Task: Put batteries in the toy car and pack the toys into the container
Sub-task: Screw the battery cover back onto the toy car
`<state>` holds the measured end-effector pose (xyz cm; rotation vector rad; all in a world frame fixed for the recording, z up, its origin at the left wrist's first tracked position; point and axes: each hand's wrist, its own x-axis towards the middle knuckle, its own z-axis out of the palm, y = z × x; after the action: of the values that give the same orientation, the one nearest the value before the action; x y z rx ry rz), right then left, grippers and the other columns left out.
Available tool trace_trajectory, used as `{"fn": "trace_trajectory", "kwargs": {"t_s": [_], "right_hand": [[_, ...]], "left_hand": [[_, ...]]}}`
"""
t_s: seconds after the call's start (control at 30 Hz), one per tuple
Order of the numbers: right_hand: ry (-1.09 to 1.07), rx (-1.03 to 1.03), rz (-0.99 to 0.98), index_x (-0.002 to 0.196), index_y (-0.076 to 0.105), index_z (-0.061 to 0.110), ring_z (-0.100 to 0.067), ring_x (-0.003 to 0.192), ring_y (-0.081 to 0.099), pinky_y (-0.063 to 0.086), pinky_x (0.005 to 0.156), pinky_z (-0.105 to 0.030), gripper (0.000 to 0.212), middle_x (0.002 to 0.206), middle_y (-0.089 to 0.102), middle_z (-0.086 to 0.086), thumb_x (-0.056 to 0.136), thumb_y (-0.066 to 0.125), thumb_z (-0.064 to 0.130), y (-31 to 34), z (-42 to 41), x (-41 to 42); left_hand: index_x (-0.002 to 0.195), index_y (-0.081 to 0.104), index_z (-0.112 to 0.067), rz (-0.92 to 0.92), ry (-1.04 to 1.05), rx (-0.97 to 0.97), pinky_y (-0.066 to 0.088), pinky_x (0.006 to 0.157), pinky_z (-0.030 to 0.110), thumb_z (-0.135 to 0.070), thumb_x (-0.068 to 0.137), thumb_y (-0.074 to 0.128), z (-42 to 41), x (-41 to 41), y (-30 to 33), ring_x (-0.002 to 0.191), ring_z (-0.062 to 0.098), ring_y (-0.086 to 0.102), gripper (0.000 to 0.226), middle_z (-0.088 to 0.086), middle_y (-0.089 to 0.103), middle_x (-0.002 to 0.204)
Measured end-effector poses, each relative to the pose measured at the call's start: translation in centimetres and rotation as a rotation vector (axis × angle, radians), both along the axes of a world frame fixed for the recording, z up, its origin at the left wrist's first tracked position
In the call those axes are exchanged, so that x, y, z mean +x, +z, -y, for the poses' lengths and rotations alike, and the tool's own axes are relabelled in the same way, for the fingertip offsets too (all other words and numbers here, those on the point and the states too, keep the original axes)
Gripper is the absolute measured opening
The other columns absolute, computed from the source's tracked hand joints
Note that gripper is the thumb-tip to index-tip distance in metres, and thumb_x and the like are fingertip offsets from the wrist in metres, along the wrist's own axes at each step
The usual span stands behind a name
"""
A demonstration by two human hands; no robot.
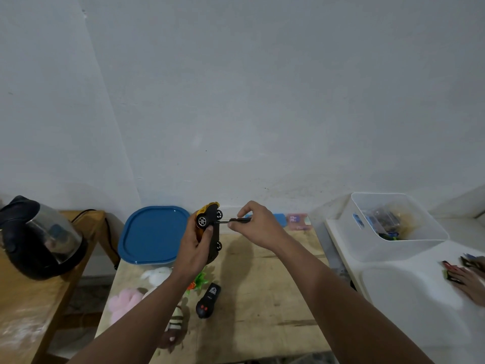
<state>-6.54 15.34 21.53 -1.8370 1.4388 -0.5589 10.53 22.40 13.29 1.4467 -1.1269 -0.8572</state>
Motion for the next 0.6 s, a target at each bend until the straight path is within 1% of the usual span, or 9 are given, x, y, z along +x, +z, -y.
{"fn": "trace_trajectory", "kwargs": {"t_s": [0.07, 0.17, 0.2, 0.27, 0.37, 0.43, 0.5, 0.53, 0.6], "right_hand": [[-0.001, -0.001, -0.013, 0.085, 0.065, 0.017, -0.014, 0.083, 0.065, 0.048, 0.067, -0.03, 0.03, 0.086, 0.069, 0.004, 0.084, 0.076, 0.044, -0.2, 0.1, 0.0], [0.022, -0.033, -0.114, 0.078, 0.066, 0.011, -0.022, 0.078, 0.064, 0.053, 0.074, -0.039, 0.046, 0.079, 0.068, -0.004, 0.094, 0.061, 0.053, -0.4, -0.1, 0.1], [0.018, -0.015, -0.111, 0.081, 0.066, 0.012, -0.022, 0.077, 0.063, 0.055, 0.072, -0.039, 0.045, 0.081, 0.068, -0.004, 0.094, 0.06, 0.055, -0.4, -0.2, 0.1], [-0.028, 0.089, -0.021, 0.089, 0.063, 0.019, -0.016, 0.069, 0.06, 0.049, 0.056, -0.03, 0.035, 0.087, 0.068, -0.001, 0.086, 0.07, 0.053, -0.6, -0.4, 0.0], [-0.068, 0.162, 0.074, 0.085, 0.065, 0.018, -0.012, 0.056, 0.053, 0.042, 0.048, -0.024, 0.027, 0.076, 0.067, -0.002, 0.081, 0.08, 0.04, -0.6, -0.5, -0.2], [-0.045, 0.059, 0.0, 0.079, 0.069, 0.015, -0.012, 0.064, 0.059, 0.05, 0.059, -0.029, 0.031, 0.071, 0.066, 0.001, 0.087, 0.074, 0.045, -0.7, -0.5, -0.2], [-0.01, -0.034, -0.115, 0.082, 0.072, 0.016, -0.015, 0.076, 0.065, 0.053, 0.071, -0.033, 0.036, 0.077, 0.069, 0.002, 0.092, 0.066, 0.05, -0.5, -0.9, 0.0], [-0.009, -0.027, -0.126, 0.087, 0.071, 0.018, -0.015, 0.078, 0.065, 0.053, 0.07, -0.032, 0.031, 0.084, 0.069, 0.003, 0.092, 0.066, 0.048, -0.4, -1.0, 0.0], [-0.01, 0.09, -0.037, 0.096, 0.066, 0.019, -0.014, 0.07, 0.062, 0.051, 0.059, -0.03, 0.019, 0.089, 0.066, 0.001, 0.088, 0.072, 0.036, -0.3, -1.2, -0.3]], "left_hand": [[0.137, 0.042, -0.048, -0.002, 0.008, 0.004, 0.055, 0.091, 0.035, -0.027, 0.109, 0.049, -0.2, 0.0, 0.0, 0.112, 0.014, 0.064, 0.035, -0.013, 0.063, 0.123], [0.137, 0.043, -0.046, -0.016, 0.004, 0.008, 0.055, 0.088, 0.032, -0.028, 0.109, 0.049, -0.3, 0.1, 0.0, 0.11, 0.015, 0.065, 0.034, -0.011, 0.064, 0.121], [0.137, 0.043, -0.046, -0.023, 0.001, 0.01, 0.055, 0.087, 0.031, -0.028, 0.109, 0.049, -0.3, 0.2, 0.0, 0.11, 0.015, 0.065, 0.034, -0.011, 0.064, 0.121], [0.138, 0.043, -0.046, -0.029, -0.006, 0.016, 0.056, 0.086, 0.03, -0.028, 0.109, 0.05, -0.3, 0.2, 0.2, 0.11, 0.015, 0.066, 0.035, -0.011, 0.065, 0.121], [0.139, 0.043, -0.044, -0.024, -0.005, 0.014, 0.056, 0.084, 0.028, -0.027, 0.109, 0.05, -0.5, 0.0, 0.3, 0.109, 0.015, 0.066, 0.036, -0.012, 0.065, 0.121], [0.137, 0.043, -0.046, -0.024, -0.004, 0.017, 0.058, 0.088, 0.034, -0.027, 0.108, 0.05, -0.6, -0.1, 0.1, 0.109, 0.016, 0.066, 0.035, -0.01, 0.065, 0.121], [0.136, 0.043, -0.048, -0.016, -0.01, 0.023, 0.058, 0.094, 0.042, -0.029, 0.108, 0.051, -0.6, -0.1, -0.3, 0.111, 0.017, 0.066, 0.034, -0.009, 0.065, 0.123], [0.136, 0.043, -0.048, -0.013, -0.014, 0.024, 0.058, 0.095, 0.044, -0.03, 0.108, 0.051, -0.7, -0.1, -0.4, 0.112, 0.018, 0.066, 0.034, -0.008, 0.065, 0.124], [0.135, 0.043, -0.049, -0.012, -0.016, 0.024, 0.058, 0.097, 0.047, -0.03, 0.108, 0.05, -0.8, -0.1, -0.6, 0.114, 0.019, 0.065, 0.033, -0.008, 0.064, 0.125]]}}
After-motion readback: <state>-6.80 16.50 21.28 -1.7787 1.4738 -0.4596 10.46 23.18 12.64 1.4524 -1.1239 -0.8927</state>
